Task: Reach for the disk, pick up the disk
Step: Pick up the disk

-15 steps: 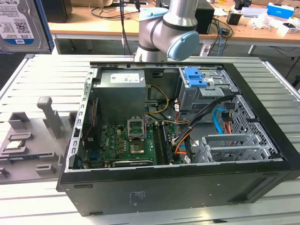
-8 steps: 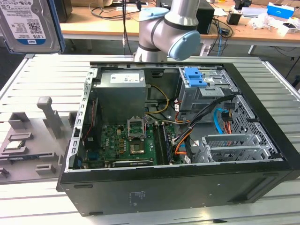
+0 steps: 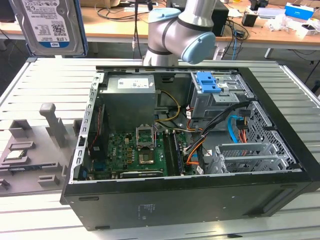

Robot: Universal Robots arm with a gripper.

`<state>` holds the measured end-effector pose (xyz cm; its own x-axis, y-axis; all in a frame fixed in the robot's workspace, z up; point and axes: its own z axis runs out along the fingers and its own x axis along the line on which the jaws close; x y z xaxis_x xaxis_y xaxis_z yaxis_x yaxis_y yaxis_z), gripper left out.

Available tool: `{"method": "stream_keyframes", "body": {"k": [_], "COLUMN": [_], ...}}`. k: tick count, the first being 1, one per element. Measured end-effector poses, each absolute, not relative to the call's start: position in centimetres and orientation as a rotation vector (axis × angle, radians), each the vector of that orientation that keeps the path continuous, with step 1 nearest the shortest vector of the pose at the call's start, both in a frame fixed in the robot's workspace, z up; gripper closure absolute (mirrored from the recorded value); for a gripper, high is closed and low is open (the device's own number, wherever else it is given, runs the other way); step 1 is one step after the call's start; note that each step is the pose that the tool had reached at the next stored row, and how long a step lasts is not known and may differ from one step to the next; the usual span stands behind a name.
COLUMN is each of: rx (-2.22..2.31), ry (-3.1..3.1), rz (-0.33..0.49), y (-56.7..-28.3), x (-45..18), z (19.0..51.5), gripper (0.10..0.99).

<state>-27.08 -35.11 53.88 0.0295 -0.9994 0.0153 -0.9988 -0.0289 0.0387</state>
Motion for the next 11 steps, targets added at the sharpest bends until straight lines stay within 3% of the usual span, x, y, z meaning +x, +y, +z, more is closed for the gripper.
{"method": "stream_keyframes", "body": {"k": [11], "rx": [2.225], "ry": [-2.161], "rz": [-0.023], "y": [-34.9], "x": [-23.2], "z": [53.9], "gripper": [0.722]}}
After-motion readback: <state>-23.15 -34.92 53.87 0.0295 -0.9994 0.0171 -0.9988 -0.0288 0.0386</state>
